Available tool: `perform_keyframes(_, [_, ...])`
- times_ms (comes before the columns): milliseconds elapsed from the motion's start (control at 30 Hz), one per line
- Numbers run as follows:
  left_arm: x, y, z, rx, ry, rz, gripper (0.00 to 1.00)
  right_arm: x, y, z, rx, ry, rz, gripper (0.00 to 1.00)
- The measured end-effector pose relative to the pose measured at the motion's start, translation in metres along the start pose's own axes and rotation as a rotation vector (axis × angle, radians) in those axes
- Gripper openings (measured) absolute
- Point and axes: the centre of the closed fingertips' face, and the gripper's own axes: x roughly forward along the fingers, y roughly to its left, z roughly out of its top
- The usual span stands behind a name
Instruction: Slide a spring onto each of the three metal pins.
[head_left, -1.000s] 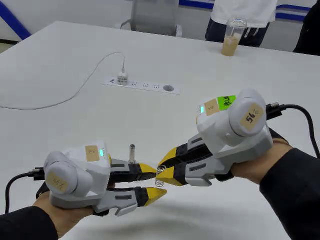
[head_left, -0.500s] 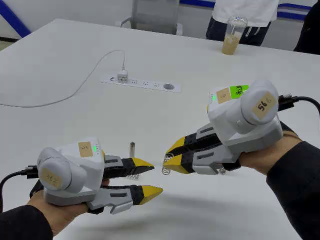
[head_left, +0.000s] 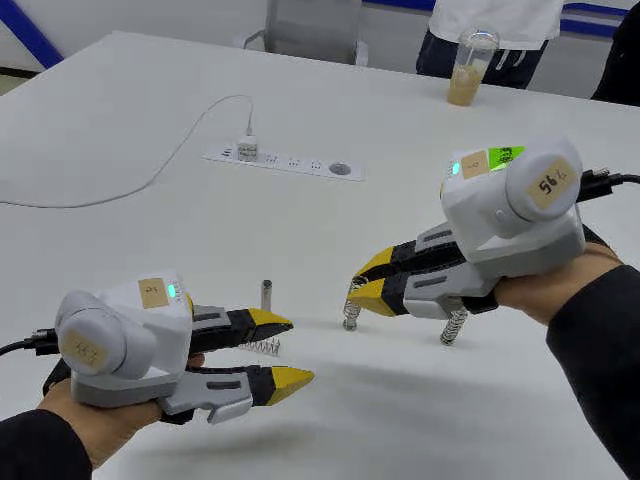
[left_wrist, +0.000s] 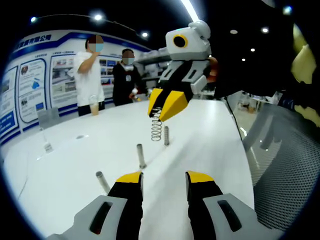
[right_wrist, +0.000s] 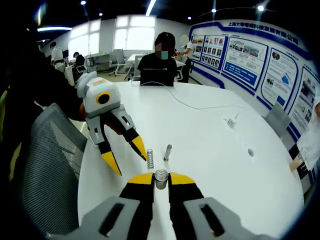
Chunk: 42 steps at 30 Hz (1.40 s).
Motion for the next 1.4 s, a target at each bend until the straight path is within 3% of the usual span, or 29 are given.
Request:
perform_keyframes(400, [-0.008,0.008,-0.004,-0.015,0.001,0.036,0.37,0.003,-0.027,-0.008,0.053,-0.003,-0.086,0.12])
perform_keyframes(667, [-0.014,0.012,-0.006,-0.023,0.001,0.048,0.38,0.012,-0.038,-0.014,0.077,-0.005,-0.116,0.12])
perform_keyframes(1400, [-0.020,0.014,-0.009,-0.047,0.006,0.053,0.38,0.026,-0.039,-0.022,0.119,-0.001,-0.110,0.12])
